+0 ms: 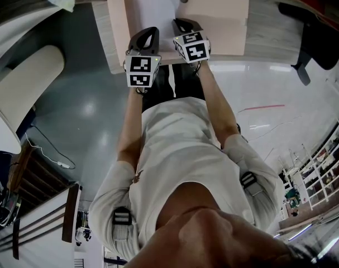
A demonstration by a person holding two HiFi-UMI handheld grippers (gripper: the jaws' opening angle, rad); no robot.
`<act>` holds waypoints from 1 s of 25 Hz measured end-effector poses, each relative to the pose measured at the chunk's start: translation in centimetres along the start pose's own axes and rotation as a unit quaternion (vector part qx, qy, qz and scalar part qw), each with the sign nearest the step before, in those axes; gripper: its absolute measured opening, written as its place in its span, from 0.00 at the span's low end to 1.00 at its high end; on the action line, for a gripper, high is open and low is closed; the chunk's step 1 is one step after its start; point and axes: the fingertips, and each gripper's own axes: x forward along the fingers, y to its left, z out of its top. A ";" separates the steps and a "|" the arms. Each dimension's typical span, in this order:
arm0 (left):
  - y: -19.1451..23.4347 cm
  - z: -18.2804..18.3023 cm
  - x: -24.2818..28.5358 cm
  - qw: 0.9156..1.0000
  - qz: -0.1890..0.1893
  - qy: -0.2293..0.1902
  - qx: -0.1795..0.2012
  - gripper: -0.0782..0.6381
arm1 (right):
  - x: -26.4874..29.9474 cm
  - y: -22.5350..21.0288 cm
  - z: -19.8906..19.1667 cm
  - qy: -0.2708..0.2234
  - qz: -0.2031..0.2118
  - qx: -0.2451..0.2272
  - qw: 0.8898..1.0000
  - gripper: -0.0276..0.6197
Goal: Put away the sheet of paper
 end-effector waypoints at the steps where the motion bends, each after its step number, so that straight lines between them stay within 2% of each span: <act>1: 0.1 -0.1 0.0 1.000 -0.001 0.000 -0.006 0.14 | 0.1 0.1 0.0 0.001 -0.002 -0.007 1.000 0.07; 11: 0.4 -0.1 -0.5 1.000 -0.003 0.001 -0.005 0.14 | -0.1 0.5 -0.5 0.019 -0.014 -0.024 0.999 0.09; 13: 0.3 0.0 -0.7 1.000 -0.006 0.001 -0.001 0.14 | -0.2 0.4 -0.6 0.020 -0.016 -0.024 0.999 0.21; 16: 0.2 -0.2 -1.0 1.000 -0.008 0.002 -0.002 0.14 | -0.4 0.5 -0.9 0.021 -0.020 -0.027 0.999 0.27; 25: -0.4 0.8 -2.0 1.000 -0.015 -0.016 0.009 0.14 | -3.1 1.2 -0.7 0.004 -0.024 -0.025 0.999 0.27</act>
